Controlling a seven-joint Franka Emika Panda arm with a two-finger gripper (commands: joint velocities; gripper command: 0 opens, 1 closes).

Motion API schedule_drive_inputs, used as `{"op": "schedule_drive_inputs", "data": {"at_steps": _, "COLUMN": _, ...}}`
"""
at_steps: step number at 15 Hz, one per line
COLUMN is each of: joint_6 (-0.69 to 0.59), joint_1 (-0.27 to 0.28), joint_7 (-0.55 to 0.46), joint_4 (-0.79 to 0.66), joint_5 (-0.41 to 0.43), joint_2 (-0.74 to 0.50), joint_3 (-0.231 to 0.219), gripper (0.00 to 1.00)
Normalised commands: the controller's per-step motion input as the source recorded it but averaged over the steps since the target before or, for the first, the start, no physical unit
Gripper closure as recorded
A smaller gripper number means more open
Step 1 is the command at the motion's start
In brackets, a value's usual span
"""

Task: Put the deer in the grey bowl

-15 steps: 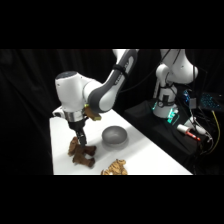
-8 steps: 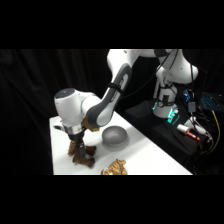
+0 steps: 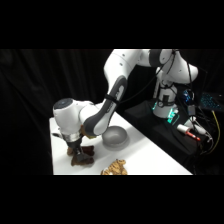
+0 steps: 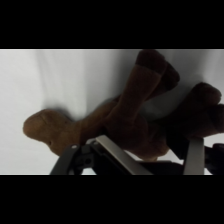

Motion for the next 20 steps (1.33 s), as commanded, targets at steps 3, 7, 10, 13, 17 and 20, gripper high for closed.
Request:
{"op": "schedule_drive_inputs", "data": {"at_steps": 3, "joint_6": 0.04, "joint_1": 0.003, "joint_7": -0.02, "joint_4": 0.32, "joint_5": -0.035, "joint_2": 0.23, "joint_3": -0.032, "gripper": 0.60}}
{"op": "schedule_drive_inputs", "data": {"at_steps": 7, "joint_6": 0.04, "joint_1": -0.019, "joint_7": -0.03, "joint_4": 0.28, "joint_5": -0.011, "joint_2": 0.21, "joint_3": -0.004, "gripper": 0.90}}
{"op": "schedule_drive_inputs", "data": {"at_steps": 10, "joint_6": 0.01, "joint_1": -0.008, "joint_7": -0.02, "joint_4": 0.19, "joint_5": -0.008, "joint_2": 0.12, "joint_3": -0.003, "gripper": 0.94}}
{"op": "schedule_drive_inputs", "data": {"at_steps": 13, "joint_6": -0.10, "joint_1": 0.003, "joint_7": -0.01, "joint_4": 0.10, "joint_5": -0.011, "joint_2": -0.03, "joint_3": -0.008, "gripper": 0.94}}
{"op": "schedule_drive_inputs", "data": {"at_steps": 17, "joint_6": -0.24, "joint_1": 0.029, "joint_7": -0.02, "joint_4": -0.13, "joint_5": -0.024, "joint_2": -0.35, "joint_3": -0.004, "gripper": 0.95}}
{"op": "schedule_drive_inputs", "data": {"at_steps": 20, "joint_6": -0.31, "joint_1": 0.048, "joint_7": -0.04, "joint_4": -0.33, "joint_5": -0.056, "joint_2": -0.56, "joint_3": 0.005, "gripper": 0.96}}
